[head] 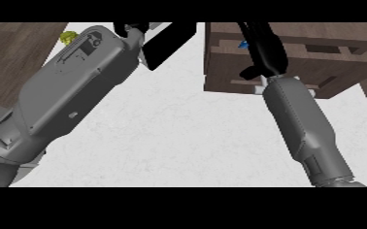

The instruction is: Pick up the can, place it into the drawer and close the drawer

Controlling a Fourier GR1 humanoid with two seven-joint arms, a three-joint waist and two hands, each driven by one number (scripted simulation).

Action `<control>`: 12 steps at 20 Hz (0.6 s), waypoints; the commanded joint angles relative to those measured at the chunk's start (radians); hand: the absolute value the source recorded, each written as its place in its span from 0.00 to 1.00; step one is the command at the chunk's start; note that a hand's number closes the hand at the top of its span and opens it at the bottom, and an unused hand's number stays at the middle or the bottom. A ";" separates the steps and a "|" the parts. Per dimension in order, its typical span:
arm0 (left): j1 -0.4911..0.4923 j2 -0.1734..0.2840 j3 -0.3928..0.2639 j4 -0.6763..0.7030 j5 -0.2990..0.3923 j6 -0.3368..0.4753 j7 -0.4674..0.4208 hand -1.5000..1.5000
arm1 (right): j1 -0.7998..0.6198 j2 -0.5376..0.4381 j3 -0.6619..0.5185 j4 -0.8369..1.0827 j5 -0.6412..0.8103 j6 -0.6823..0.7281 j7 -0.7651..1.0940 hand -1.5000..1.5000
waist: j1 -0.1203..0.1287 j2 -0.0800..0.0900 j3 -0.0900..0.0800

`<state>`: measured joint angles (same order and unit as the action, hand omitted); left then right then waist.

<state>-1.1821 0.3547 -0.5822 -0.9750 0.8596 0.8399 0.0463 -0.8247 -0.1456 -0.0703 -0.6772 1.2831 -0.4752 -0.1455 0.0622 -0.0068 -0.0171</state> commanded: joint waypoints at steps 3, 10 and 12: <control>0.045 0.044 0.002 -0.082 -0.020 0.010 0.035 0.00 | -0.060 -0.021 -0.063 0.201 -0.004 -0.121 -0.016 0.00 | 0.008 0.023 0.019; 0.075 0.061 0.017 -0.103 -0.041 -0.012 0.034 0.00 | -0.233 -0.047 -0.102 0.341 0.017 -0.189 0.018 0.00 | 0.023 0.036 0.019; 0.038 0.078 0.021 -0.097 -0.047 -0.028 0.057 0.00 | -0.253 -0.052 -0.112 0.369 0.014 -0.210 0.010 0.00 | 0.025 0.041 0.020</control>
<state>-1.1352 0.4260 -0.5668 -1.0729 0.8246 0.8244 0.0948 -1.0177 -0.1846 -0.1616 -0.3754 1.2970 -0.6475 -0.1332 0.0823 0.0222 -0.0013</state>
